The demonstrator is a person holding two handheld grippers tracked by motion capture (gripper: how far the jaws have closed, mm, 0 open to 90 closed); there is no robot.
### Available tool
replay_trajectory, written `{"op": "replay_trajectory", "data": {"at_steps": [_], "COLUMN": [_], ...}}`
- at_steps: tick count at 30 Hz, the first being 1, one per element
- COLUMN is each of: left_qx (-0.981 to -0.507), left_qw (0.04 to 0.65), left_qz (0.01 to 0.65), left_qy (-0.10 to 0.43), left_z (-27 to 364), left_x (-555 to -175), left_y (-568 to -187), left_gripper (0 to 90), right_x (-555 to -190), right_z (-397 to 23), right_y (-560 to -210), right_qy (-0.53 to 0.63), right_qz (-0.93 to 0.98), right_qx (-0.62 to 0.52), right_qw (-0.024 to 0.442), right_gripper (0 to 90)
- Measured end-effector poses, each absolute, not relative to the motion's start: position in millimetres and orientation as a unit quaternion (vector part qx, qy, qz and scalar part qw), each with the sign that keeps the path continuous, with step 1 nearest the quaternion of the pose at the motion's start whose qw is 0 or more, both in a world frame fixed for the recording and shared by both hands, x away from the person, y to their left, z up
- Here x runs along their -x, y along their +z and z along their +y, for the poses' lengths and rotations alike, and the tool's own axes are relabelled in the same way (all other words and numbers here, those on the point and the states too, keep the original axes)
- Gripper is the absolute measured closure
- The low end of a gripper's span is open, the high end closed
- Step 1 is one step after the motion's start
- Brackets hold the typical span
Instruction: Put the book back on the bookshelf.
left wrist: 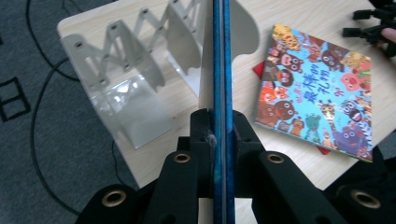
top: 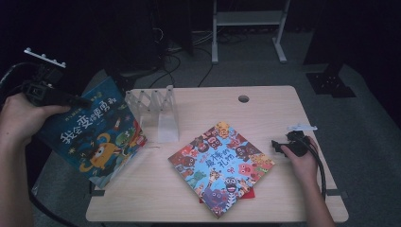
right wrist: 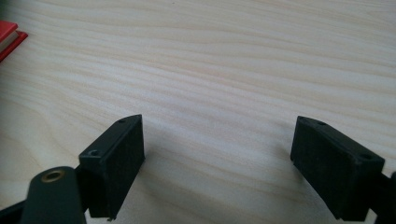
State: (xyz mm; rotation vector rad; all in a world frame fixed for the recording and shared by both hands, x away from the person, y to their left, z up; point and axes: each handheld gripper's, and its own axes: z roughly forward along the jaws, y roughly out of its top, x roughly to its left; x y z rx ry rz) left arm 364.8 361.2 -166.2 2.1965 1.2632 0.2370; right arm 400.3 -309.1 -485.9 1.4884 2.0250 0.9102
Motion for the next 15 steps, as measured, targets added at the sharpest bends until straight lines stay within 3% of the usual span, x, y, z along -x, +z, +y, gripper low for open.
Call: {"op": "replay_trajectory", "data": {"at_steps": [15], "left_qx": [-0.775], "left_qw": [0.265], "left_qz": [0.563], "left_qy": [0.107], "left_z": [380], "left_x": [-392], "left_y": [-184], "left_gripper": [82.3], "right_x": [-400], "right_z": [-309], "right_y": [-486], "right_qy": [0.331], "right_qz": [0.737], "right_qx": [-0.542], "right_qw": [0.232], "right_gripper": [16.3]}}
